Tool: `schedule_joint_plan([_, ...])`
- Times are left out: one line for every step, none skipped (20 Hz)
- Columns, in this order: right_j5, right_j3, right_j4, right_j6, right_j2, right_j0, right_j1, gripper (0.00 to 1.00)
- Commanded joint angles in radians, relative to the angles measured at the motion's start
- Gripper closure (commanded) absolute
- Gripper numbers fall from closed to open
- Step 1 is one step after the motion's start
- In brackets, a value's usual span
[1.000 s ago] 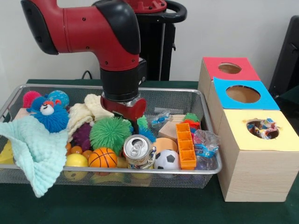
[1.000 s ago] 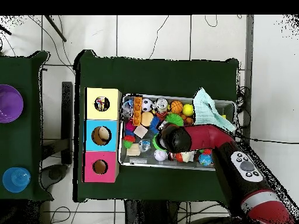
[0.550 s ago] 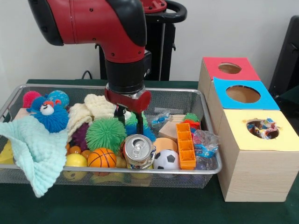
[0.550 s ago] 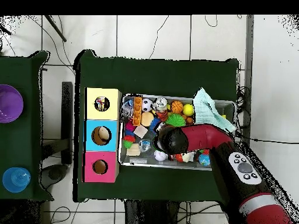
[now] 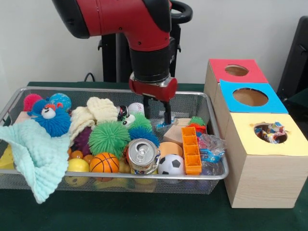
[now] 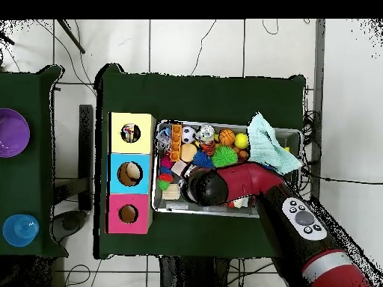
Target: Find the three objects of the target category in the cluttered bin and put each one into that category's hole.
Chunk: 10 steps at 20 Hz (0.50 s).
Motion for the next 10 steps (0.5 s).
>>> schedule_joint_plan([0.09, 0.063, 0.019, -0.269, 0.142, -0.043, 0.051, 0.0])
schedule_joint_plan([0.086, 0.061, 0.016, -0.269, 0.15, -0.046, 0.063, 0.0])
schedule_joint_plan([0.08, 0.057, 0.009, -0.268, 0.155, -0.047, 0.073, 0.0])
schedule_joint_plan([0.076, 0.053, 0.004, -0.269, 0.16, -0.049, 0.082, 0.0])
schedule_joint_plan([0.078, 0.046, -0.003, -0.273, 0.162, -0.051, 0.093, 0.0])
schedule_joint_plan([0.079, 0.042, -0.009, -0.275, 0.166, -0.053, 0.099, 0.0])
schedule_joint_plan([0.078, 0.036, -0.014, -0.274, 0.167, -0.053, 0.107, 0.0])
schedule_joint_plan([0.077, 0.033, -0.018, -0.274, 0.169, -0.054, 0.111, 0.0])
schedule_joint_plan([0.077, 0.028, -0.024, -0.272, 0.17, -0.053, 0.117, 0.0])
schedule_joint_plan([0.074, 0.026, -0.026, -0.271, 0.173, -0.054, 0.123, 0.0])
